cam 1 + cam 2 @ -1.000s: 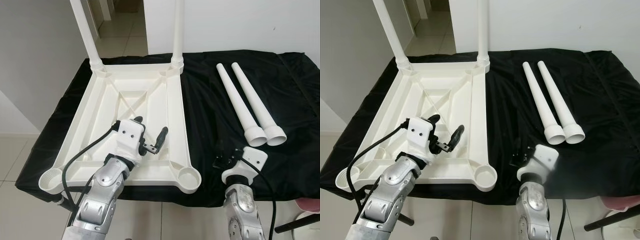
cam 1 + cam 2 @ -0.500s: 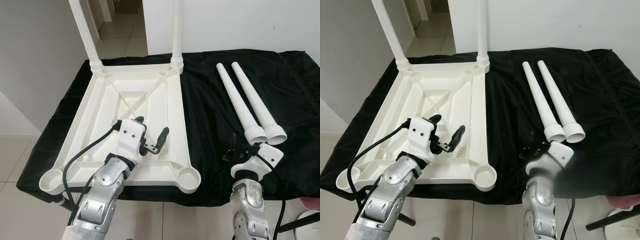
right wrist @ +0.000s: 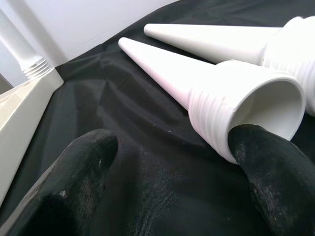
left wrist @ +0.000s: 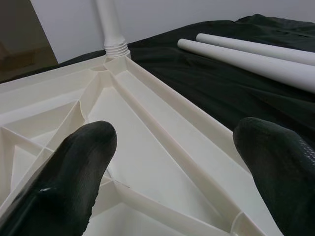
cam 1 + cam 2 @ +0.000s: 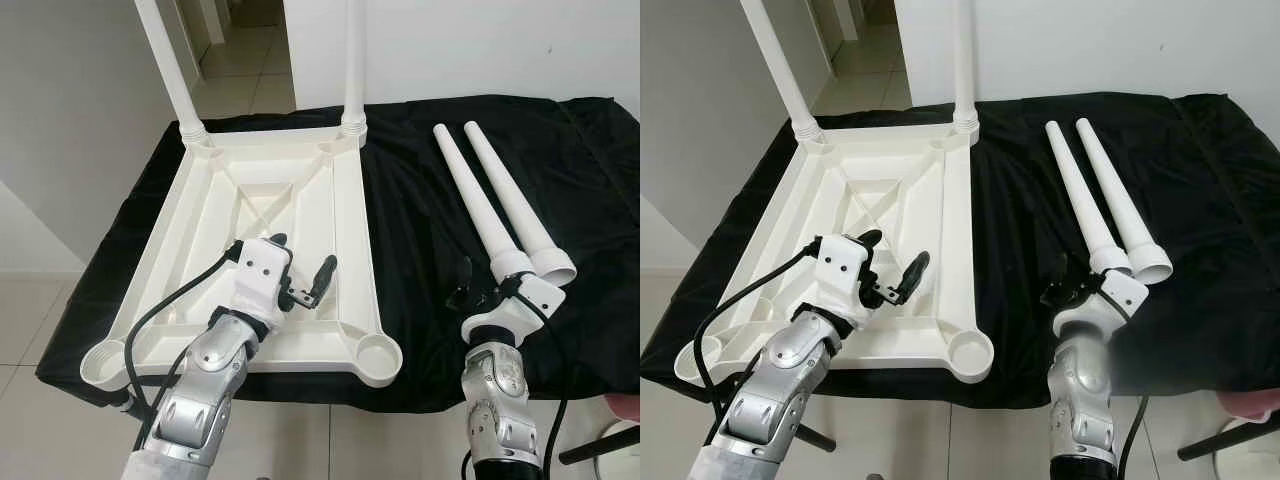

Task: Building children table

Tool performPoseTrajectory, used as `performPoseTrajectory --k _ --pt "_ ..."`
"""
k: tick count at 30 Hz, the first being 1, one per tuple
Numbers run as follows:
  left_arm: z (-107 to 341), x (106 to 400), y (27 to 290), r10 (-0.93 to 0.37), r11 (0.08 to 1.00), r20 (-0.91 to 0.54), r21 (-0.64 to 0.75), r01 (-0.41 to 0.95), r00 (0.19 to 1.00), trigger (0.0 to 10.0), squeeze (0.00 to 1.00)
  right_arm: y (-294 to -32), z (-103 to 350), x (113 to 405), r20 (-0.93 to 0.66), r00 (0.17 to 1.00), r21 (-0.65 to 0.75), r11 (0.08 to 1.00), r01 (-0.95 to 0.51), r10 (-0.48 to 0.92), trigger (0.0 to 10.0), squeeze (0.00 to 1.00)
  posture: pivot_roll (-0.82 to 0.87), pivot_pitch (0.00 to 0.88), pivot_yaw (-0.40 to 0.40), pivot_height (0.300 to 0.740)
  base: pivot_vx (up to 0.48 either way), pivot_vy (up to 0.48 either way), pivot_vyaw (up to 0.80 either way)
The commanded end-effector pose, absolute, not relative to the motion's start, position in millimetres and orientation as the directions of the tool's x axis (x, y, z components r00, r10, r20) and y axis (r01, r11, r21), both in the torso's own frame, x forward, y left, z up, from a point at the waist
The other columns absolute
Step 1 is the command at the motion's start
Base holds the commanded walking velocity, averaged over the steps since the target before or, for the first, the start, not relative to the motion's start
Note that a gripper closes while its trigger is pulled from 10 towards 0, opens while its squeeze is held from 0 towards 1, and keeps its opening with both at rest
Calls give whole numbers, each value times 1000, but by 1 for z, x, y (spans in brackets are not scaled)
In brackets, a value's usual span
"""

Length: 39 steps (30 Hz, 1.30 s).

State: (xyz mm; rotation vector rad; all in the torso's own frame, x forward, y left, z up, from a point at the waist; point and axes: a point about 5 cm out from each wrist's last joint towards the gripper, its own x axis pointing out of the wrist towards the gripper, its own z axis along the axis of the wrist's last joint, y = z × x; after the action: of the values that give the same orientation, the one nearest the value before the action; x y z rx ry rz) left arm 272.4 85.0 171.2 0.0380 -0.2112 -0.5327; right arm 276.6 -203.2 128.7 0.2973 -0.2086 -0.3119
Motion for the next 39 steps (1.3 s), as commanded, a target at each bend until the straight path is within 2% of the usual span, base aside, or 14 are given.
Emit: performPoseTrajectory --k 1,5,13,18,19,20,21,31,39 --pt "173 270 87 -529 848 184 101 520 828 10000 0 -199 126 280 140 943 331 912 243 -302 10000 0 -44 90 126 740 0 0 0" --pt "174 270 88 -535 845 179 109 524 826 10000 0 -199 127 296 133 963 341 923 178 -235 10000 0 -30 103 140 740 0 0 0" --pt "176 270 91 -527 850 176 110 515 832 10000 0 -214 134 316 155 962 285 943 174 -225 10000 0 -18 114 140 740 0 0 0" --pt "176 268 91 -522 853 176 107 511 835 10000 0 -215 139 326 162 967 262 954 148 -194 10000 0 -10 118 133 740 0 0 0" --pt "176 268 91 -520 854 175 106 509 836 10000 0 -213 141 329 166 969 251 959 135 -180 2314 0 -10 119 130 740 0 0 0" --pt "176 268 91 -520 854 175 106 509 836 10000 0 -213 141 329 166 969 251 959 135 -180 2314 0 -10 119 130 740 0 0 0" --pt "175 267 91 -517 856 174 104 507 838 10000 0 -210 142 331 172 972 239 964 117 -160 0 0 -7 119 122 740 0 0 0" --pt "174 266 88 -510 860 170 97 501 843 10000 0 -203 135 324 178 977 218 973 77 -117 0 0 -20 101 97 740 0 0 0" --pt "174 274 84 -507 860 164 37 508 846 10000 0 -203 147 322 263 959 126 989 78 -109 0 0 -42 77 87 740 0 0 0"
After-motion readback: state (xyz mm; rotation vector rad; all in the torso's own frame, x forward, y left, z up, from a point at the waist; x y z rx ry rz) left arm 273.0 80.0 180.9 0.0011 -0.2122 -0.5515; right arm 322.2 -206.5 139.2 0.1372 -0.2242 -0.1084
